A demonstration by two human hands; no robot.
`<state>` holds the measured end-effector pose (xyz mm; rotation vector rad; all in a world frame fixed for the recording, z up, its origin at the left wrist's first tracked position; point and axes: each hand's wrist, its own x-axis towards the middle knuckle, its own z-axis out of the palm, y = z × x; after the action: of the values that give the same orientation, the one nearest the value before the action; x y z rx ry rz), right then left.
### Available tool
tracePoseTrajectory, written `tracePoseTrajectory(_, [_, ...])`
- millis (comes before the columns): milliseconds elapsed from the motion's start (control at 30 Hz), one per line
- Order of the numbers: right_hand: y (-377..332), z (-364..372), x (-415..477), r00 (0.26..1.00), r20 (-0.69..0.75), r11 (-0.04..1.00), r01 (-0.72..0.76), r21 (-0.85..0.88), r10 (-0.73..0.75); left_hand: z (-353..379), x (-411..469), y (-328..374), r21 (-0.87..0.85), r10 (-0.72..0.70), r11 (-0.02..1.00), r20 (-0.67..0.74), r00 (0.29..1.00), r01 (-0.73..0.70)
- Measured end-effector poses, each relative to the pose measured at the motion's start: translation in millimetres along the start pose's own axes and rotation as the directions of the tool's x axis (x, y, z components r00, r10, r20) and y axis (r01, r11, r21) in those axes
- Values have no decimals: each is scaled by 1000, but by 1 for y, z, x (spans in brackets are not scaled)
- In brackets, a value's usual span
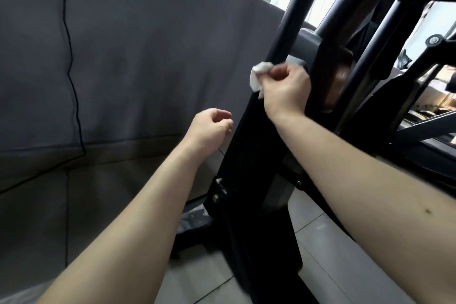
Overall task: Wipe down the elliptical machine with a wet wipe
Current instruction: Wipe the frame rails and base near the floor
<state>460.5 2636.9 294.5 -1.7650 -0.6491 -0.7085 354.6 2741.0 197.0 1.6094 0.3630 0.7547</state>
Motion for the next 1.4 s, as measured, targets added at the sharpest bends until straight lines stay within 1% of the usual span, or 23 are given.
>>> tracePoseTrajectory(100, [-3,2,1,999,-36,1000,18,13,-17,-4,3,2,-13,8,1000,-3,1000,-8])
tracePoseTrajectory(200, [19,13,-35,999,-47,1000,-9,-25,7,-3,3,2,-21,1,1000,9,1000,-1])
tracePoseTrajectory(267, [44,20,-73,992,48,992,-111,-65,114,-1,2,1,-18,-11,1000,11,1000,11])
tracePoseTrajectory(333, [64,22,-105,945,186,961,-250,-116,268,0,0,0,-6,-31,1000,21,999,31])
tracePoseTrajectory(367, [69,21,-112,916,228,942,-307,-135,331,1,-1,0,2,-41,999,31,999,41])
tracePoseTrajectory(400, [68,19,-111,893,245,925,-353,-140,378,1,-2,1,12,-44,999,38,998,44])
tracePoseTrajectory(433, [64,17,-104,890,234,920,-369,-135,391,2,-2,1,21,-37,999,40,999,36])
tracePoseTrajectory(500, [44,11,-79,929,165,942,-316,-113,331,4,-2,3,25,-17,1000,41,999,16])
tracePoseTrajectory(600, [6,2,-30,986,34,983,-163,-88,166,6,-4,8,-11,-19,1000,43,999,19])
tracePoseTrajectory(667, [-11,0,-1,995,-38,995,-96,-31,95,6,-4,10,-34,-25,999,41,999,27])
tracePoseTrajectory(767, [-24,-4,25,993,-108,999,-46,11,47,5,-4,10,-45,-29,998,39,999,31])
tracePoseTrajectory(833, [-22,-4,26,994,-104,999,-29,15,30,4,-3,10,-49,-32,998,35,999,34])
tracePoseTrajectory(933, [-6,0,0,995,-90,999,-28,22,30,2,-2,9,-49,-28,998,34,999,29])
tracePoseTrajectory(1000, [12,8,-29,995,-65,998,-70,1,70,2,-1,7,-47,-26,999,32,999,27])
tracePoseTrajectory(1067, [30,15,-61,989,1,989,-147,-28,147,3,0,5,-46,-30,998,31,999,31])
tracePoseTrajectory(1133, [47,20,-89,958,93,962,-265,-68,271,4,1,2,-31,-29,999,29,999,30])
tracePoseTrajectory(1167, [53,21,-100,931,142,941,-325,-91,335,5,3,-1,-20,-28,999,29,999,29])
tracePoseTrajectory(1267, [62,17,-116,826,272,869,-480,-119,493,6,3,-6,-9,-41,999,40,998,41])
tracePoseTrajectory(1333, [62,8,-124,769,326,831,-542,-124,550,6,2,-11,12,-52,999,42,998,52])
tracePoseTrajectory(1400, [63,-3,-132,758,354,824,-562,-74,549,6,0,-17,80,-48,996,51,998,44])
